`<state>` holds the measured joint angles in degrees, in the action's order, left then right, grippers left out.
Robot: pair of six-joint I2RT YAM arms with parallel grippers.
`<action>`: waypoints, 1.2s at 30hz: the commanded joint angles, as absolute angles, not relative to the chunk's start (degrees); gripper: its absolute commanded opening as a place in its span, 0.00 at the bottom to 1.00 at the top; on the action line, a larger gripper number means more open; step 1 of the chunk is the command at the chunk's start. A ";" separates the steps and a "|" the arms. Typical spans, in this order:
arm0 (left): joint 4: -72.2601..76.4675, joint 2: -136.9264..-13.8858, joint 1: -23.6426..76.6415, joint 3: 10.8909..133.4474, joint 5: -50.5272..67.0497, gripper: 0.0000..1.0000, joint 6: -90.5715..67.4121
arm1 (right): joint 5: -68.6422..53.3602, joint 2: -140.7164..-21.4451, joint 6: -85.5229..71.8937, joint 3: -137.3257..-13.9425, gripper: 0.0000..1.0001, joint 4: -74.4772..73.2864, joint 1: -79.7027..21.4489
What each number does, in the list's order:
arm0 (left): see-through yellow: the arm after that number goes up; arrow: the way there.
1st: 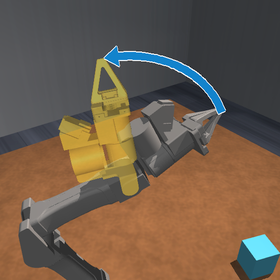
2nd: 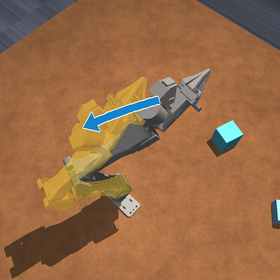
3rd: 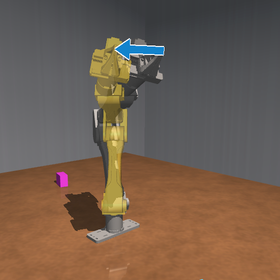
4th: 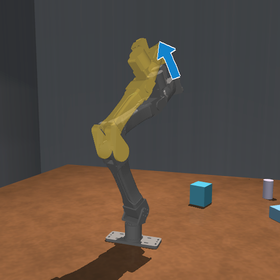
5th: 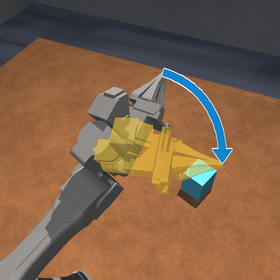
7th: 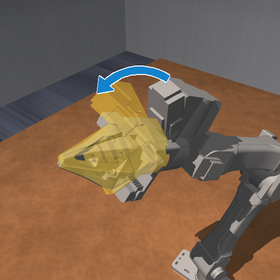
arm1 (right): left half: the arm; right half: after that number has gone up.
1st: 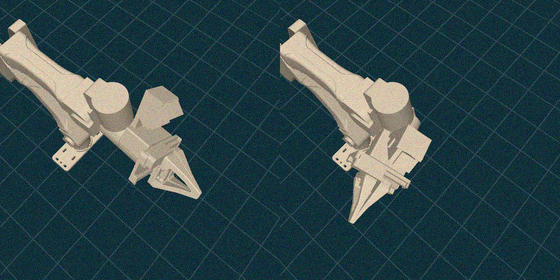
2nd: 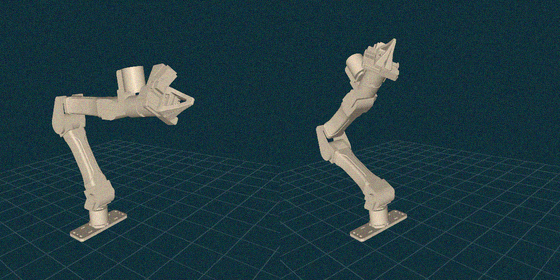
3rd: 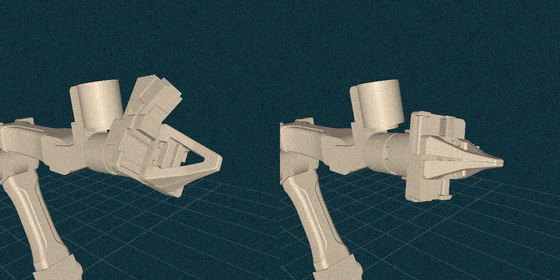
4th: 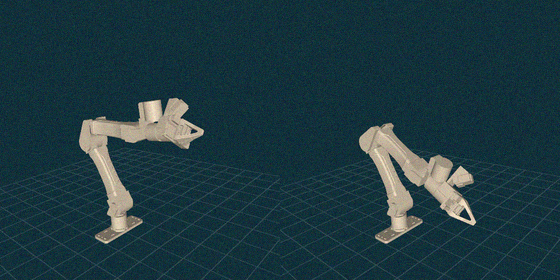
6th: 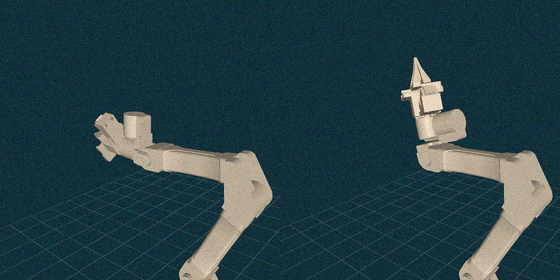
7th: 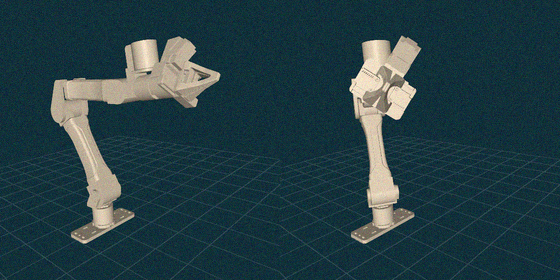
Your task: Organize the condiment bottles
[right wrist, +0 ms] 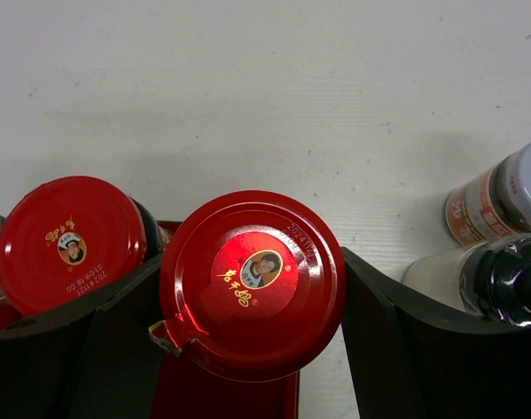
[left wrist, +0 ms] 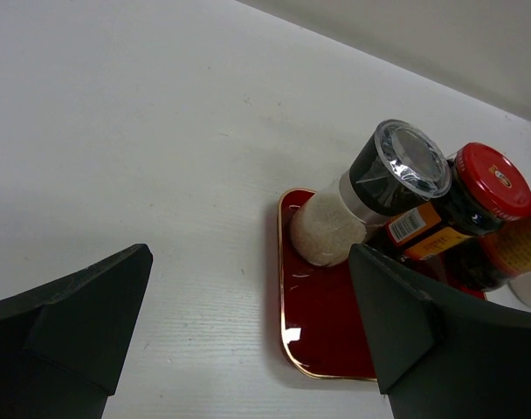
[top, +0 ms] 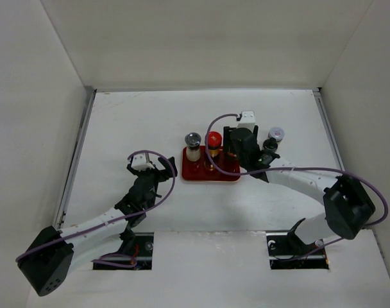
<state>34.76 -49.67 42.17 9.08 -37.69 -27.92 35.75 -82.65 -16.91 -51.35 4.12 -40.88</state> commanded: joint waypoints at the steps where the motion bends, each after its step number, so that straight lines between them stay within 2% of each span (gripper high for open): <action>1: 37.97 -49.40 42.76 9.67 -37.97 1.00 -28.65 | 35.42 -83.40 -18.11 -52.91 0.62 12.56 -40.12; 11: 37.97 -50.01 42.32 9.76 -37.70 1.00 -28.56 | 34.62 -89.47 -18.28 -53.88 0.63 17.23 -40.03; 15: 37.97 -49.83 42.14 9.67 -37.62 1.00 -28.65 | 36.30 -89.47 -18.63 -52.30 0.76 18.54 -40.03; 18: 37.97 -49.66 42.58 9.67 -37.97 1.00 -28.56 | 37.26 -87.20 -18.37 -51.68 0.91 17.49 -40.30; 20: 37.88 -49.66 42.40 9.84 -37.53 1.00 -28.56 | 38.23 -84.74 -18.63 -51.24 0.95 16.53 -40.30; 23: 37.62 -49.31 43.46 10.19 -37.09 0.87 -28.13 | 38.58 -80.79 -18.37 -50.45 0.98 14.77 -40.47; 29: 35.60 -46.94 46.62 12.47 -37.70 0.48 -26.20 | 37.88 -71.21 -18.99 -45.98 1.00 12.83 -40.73; 30: 35.07 -46.93 47.32 13.35 -37.88 0.43 -25.67 | 37.79 -69.19 -18.98 -44.75 0.94 12.66 -40.74; 33: 34.54 -48.68 51.62 15.99 -37.18 0.35 -24.88 | 36.74 -62.86 -19.16 -41.23 0.49 12.13 -39.95; 36: 35.16 -54.12 56.71 20.81 -37.00 0.32 -22.77 | 37.09 -56.80 -19.86 -39.29 0.23 10.46 -37.76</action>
